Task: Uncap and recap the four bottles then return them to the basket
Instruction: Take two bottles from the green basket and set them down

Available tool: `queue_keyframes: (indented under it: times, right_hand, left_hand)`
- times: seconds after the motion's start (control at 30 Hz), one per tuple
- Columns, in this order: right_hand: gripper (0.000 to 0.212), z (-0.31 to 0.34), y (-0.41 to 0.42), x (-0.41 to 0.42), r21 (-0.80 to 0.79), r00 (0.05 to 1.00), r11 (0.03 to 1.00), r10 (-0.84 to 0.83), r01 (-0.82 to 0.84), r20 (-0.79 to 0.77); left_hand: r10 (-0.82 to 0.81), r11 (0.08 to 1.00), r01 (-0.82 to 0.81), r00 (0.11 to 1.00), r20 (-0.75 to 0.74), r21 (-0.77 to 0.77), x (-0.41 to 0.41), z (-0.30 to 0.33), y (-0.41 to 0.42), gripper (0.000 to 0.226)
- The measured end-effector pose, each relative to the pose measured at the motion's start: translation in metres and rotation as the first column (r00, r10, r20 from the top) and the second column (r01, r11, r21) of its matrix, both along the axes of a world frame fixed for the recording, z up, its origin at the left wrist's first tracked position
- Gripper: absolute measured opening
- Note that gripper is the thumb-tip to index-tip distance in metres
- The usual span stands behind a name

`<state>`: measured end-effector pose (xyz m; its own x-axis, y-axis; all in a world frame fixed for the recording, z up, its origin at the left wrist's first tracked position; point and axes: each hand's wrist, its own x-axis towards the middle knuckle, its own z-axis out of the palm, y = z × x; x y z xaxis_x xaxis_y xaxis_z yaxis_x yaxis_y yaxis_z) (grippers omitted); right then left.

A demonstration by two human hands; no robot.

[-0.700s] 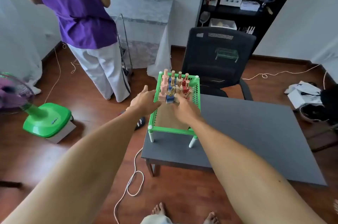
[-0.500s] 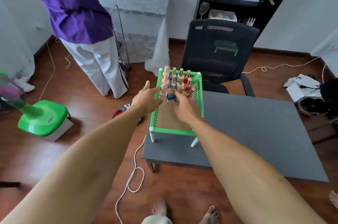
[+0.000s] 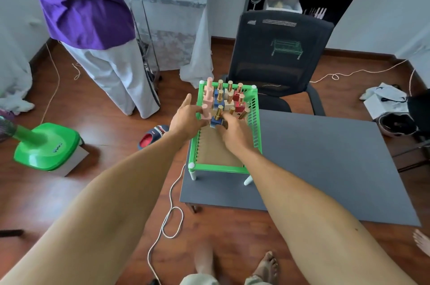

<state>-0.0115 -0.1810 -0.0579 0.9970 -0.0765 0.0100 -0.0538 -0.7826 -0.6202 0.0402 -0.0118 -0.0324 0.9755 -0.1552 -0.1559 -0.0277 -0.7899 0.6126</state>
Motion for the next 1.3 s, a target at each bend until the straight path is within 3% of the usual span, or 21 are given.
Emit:
queue_keyframes:
  times: [0.17, 0.3, 0.67, 0.8, 0.97, 1.1, 1.3]
  right_hand:
    - [0.026, 0.007, -0.001, -0.008, 0.033, 0.998, 0.999, -0.026, 0.025, 0.054]
    - [0.019, 0.026, -0.002, -0.014, 0.065, 0.990, 0.997, -0.045, 0.037, 0.135]
    - [0.025, 0.106, -0.068, -0.001, 0.010, 0.941, 0.996, -0.088, 0.089, 0.328]
    - [0.030, 0.117, -0.129, 0.005, -0.109, 0.952, 0.984, -0.108, 0.144, 0.286]
    - [0.019, 0.105, -0.213, -0.002, -0.106, 0.963, 0.979, -0.145, 0.173, 0.228]
    - [0.020, 0.081, -0.277, -0.012, -0.127, 0.973, 0.976, -0.153, 0.176, 0.172]
    - [0.016, 0.035, -0.342, -0.029, -0.080, 0.991, 0.989, -0.119, 0.123, 0.054]
  left_hand:
    - [-0.032, 0.999, 0.031, 0.999, 0.034, 0.011, -0.002, 0.002, 0.004, 0.032]
    - [-0.062, 0.997, 0.056, 0.994, 0.095, 0.058, -0.001, 0.022, 0.008, 0.018]
    - [-0.114, 0.993, 0.097, 0.940, 0.321, 0.068, 0.009, 0.105, -0.041, 0.035]
    - [-0.169, 0.985, 0.149, 0.927, 0.334, 0.086, 0.010, 0.113, -0.086, 0.035]
    - [-0.203, 0.979, 0.183, 0.931, 0.302, 0.095, 0.002, 0.100, -0.157, 0.031]
    - [-0.234, 0.972, 0.218, 0.937, 0.259, 0.090, -0.008, 0.076, -0.216, 0.012]
    - [-0.211, 0.977, 0.202, 0.964, 0.164, 0.069, -0.028, 0.029, -0.281, 0.024]
